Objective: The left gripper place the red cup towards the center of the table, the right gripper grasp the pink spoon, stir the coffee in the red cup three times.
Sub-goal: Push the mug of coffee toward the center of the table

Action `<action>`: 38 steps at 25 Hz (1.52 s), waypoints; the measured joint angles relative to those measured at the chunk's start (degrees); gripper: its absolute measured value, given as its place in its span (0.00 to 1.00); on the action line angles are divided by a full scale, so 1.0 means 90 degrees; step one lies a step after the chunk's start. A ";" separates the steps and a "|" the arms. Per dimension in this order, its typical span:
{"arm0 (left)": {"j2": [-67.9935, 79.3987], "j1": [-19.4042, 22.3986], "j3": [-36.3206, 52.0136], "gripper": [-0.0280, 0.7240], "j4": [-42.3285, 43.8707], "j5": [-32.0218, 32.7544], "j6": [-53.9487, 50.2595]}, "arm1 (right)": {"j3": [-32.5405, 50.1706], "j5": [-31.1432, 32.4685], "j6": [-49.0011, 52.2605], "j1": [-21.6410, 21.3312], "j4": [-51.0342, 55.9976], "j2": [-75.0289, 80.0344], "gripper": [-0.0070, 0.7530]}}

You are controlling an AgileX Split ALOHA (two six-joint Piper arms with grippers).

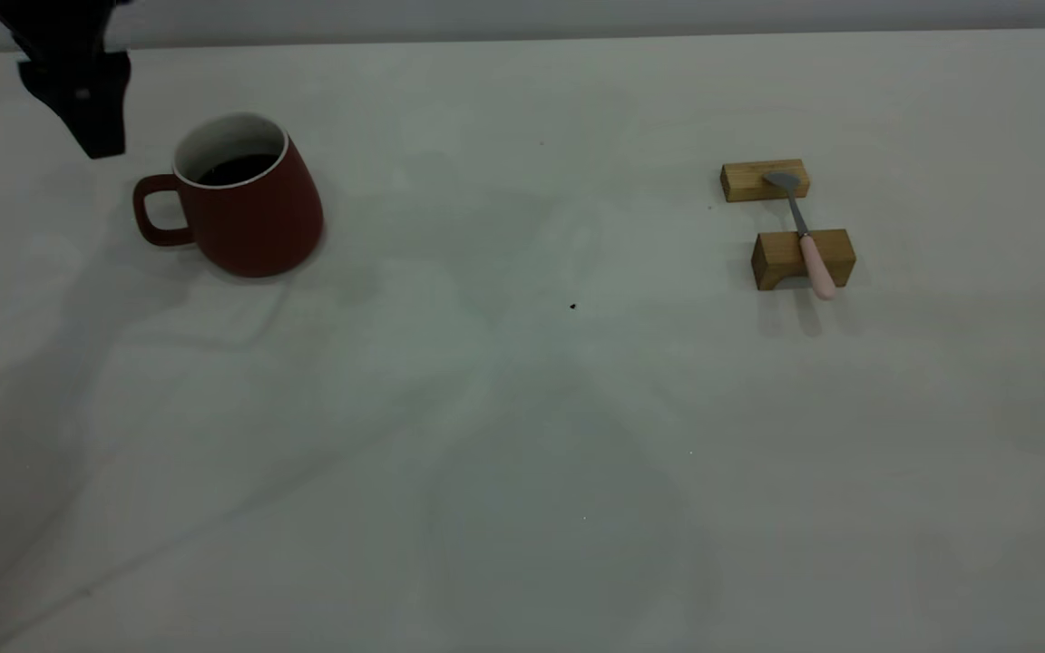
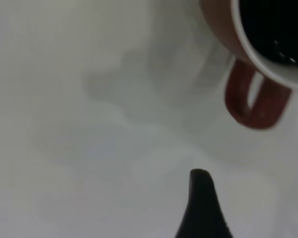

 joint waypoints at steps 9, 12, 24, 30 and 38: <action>0.0356 -0.0097 -0.0005 0.82 0.0020 -0.0636 0.0531 | 0.0000 0.0000 0.0006 0.0000 0.0000 0.0000 0.67; 0.0435 -0.0224 -0.0005 0.82 0.0077 -0.0668 0.0667 | 0.0000 0.0000 0.0006 0.0000 0.0000 0.0000 0.67; 0.0668 -0.0655 -0.0005 0.82 0.0128 -0.1093 0.1105 | 0.0000 0.0000 0.0004 0.0000 0.0000 0.0000 0.67; 0.0701 -0.1148 -0.0005 0.82 0.0136 -0.1473 0.1116 | 0.0000 0.0000 0.0004 0.0000 0.0000 0.0000 0.67; 0.0701 -0.1942 -0.0005 0.82 0.0039 -0.1655 0.1116 | 0.0000 0.0000 0.0004 0.0000 0.0000 0.0000 0.67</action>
